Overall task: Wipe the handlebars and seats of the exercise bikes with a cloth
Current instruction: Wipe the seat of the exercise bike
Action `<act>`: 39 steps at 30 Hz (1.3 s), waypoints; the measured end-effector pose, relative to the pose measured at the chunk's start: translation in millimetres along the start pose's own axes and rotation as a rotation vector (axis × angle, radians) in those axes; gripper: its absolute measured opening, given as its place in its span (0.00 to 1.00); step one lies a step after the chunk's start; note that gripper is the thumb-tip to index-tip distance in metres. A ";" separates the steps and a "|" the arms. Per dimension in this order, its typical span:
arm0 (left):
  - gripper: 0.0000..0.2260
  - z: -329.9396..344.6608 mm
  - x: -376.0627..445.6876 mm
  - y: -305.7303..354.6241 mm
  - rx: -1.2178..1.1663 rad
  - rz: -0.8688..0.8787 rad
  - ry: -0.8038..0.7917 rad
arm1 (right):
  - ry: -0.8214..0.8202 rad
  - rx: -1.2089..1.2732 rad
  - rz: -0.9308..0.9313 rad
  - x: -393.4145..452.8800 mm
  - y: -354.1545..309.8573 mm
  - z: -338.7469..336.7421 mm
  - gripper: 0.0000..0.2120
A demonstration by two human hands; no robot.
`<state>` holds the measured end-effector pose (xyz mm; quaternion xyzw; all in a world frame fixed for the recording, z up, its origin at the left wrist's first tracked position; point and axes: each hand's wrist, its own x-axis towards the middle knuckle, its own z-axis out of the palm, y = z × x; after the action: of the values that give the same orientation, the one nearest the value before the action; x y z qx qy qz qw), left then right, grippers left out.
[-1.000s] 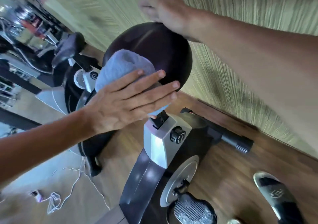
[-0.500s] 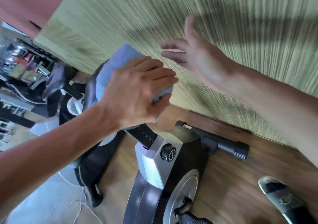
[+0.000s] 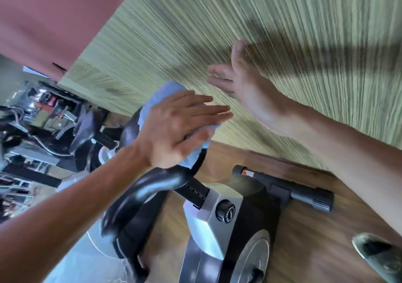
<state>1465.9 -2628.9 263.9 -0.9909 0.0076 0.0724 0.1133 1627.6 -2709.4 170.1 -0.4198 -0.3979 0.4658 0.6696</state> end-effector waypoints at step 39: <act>0.22 35.2 -156.8 49.8 -0.029 -1.053 0.192 | -0.191 -0.284 0.141 94.8 -30.2 106.7 0.41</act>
<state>1304.3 -2669.8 241.7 -0.8642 -0.4813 -0.0849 0.1194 1561.4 -2604.6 247.0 -0.4906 -0.4912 0.4886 0.5286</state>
